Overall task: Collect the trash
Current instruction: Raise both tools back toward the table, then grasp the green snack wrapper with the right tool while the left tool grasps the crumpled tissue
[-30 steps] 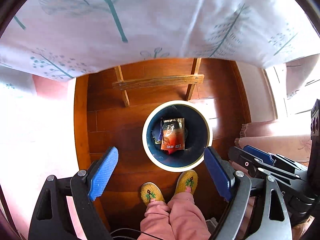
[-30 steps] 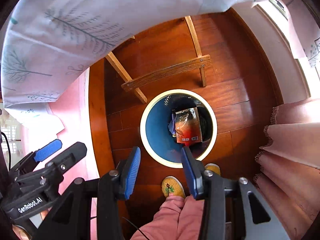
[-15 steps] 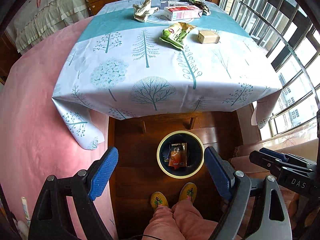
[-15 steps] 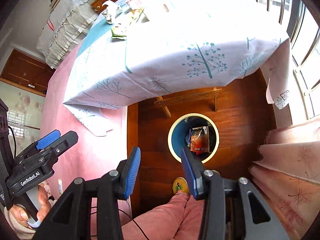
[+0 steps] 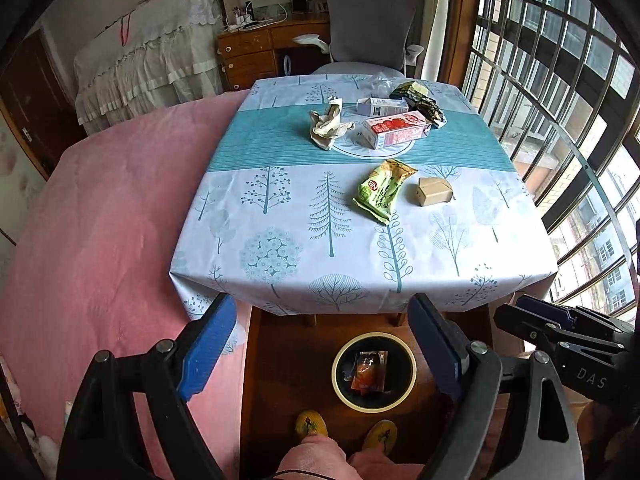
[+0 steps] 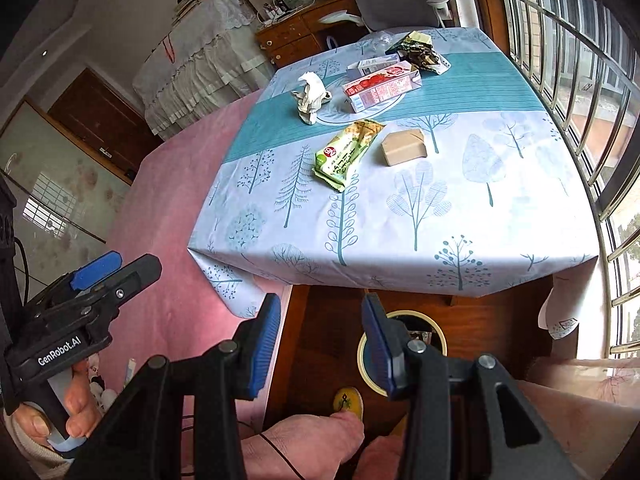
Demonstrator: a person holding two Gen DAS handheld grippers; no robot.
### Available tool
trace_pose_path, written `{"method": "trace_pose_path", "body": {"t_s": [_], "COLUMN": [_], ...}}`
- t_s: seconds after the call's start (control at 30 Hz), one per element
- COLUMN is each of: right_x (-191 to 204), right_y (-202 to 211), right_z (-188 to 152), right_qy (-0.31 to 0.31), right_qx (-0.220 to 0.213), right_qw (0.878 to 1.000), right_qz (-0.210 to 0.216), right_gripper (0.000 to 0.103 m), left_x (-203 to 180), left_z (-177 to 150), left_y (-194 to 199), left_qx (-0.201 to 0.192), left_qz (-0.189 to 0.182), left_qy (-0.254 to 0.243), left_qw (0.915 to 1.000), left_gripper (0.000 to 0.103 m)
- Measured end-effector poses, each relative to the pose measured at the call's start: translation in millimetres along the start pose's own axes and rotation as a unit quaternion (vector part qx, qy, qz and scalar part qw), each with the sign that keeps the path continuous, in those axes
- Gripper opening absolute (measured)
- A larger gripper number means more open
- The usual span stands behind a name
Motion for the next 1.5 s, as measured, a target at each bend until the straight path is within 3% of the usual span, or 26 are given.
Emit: {"method": "trace_pose_path", "body": {"t_s": [0.13, 0.27, 0.43, 0.6, 0.83, 1.03, 1.1, 1.13, 1.2, 1.23, 1.37, 1.5], "right_x": [2, 2, 3, 3, 5, 6, 7, 7, 4, 2, -6, -12], "right_y": [-14, -38, -82, -136, -206, -228, -230, -230, -230, -231, -231, -230], "right_z": [27, 55, 91, 125, 142, 153, 158, 161, 165, 168, 177, 180], "right_qy": [-0.011, -0.021, -0.051, -0.114, -0.178, -0.176, -0.170, -0.168, -0.162, -0.162, -0.186, -0.214], "right_qx": [0.000, -0.002, 0.008, 0.024, 0.062, 0.071, 0.070, 0.068, 0.064, 0.061, 0.053, 0.049], "right_qw": [1.000, 1.000, 0.998, 0.991, 0.973, 0.960, 0.955, 0.953, 0.947, 0.946, 0.941, 0.938], "right_qz": [-0.002, -0.018, -0.038, -0.073, -0.133, -0.206, -0.232, -0.245, -0.269, -0.276, -0.278, -0.267], "right_gripper": [0.045, 0.053, 0.057, 0.069, 0.069, 0.071, 0.066, 0.062, 0.044, 0.042, 0.032, 0.023], "left_x": [2, 10, 25, 38, 56, 52, 46, 43, 35, 32, 26, 24], "left_z": [20, 47, 94, 142, 204, 237, 241, 243, 245, 246, 246, 248], "left_y": [-14, -41, -95, -154, -224, -272, -284, -289, -299, -304, -328, -348], "left_qx": [-0.004, -0.005, 0.019, 0.074, 0.124, 0.149, 0.155, 0.156, 0.157, 0.157, 0.167, 0.179], "left_qz": [0.003, 0.000, -0.044, -0.092, -0.133, -0.149, -0.153, -0.153, -0.150, -0.147, -0.133, -0.124], "left_qy": [-0.011, -0.029, -0.058, -0.117, -0.179, -0.213, -0.231, -0.243, -0.269, -0.279, -0.303, -0.302], "left_qw": [0.9999, 0.9996, 0.9972, 0.9860, 0.9670, 0.9539, 0.9481, 0.9450, 0.9385, 0.9358, 0.9288, 0.9282], "left_gripper": [0.086, 0.086, 0.086, 0.086, 0.086, 0.091, 0.102, 0.102, 0.102, 0.102, 0.102, 0.102]}}
Point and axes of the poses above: each gripper's, at about its wrist camera, not at the fingertips, and y roughly against the way its jaws point, x to its left, z to its top, the point moved 8 cm from there along -y, roughly the way its jaws point, and after that the axes turned 8 degrees about -z, right-handed, at the moved point
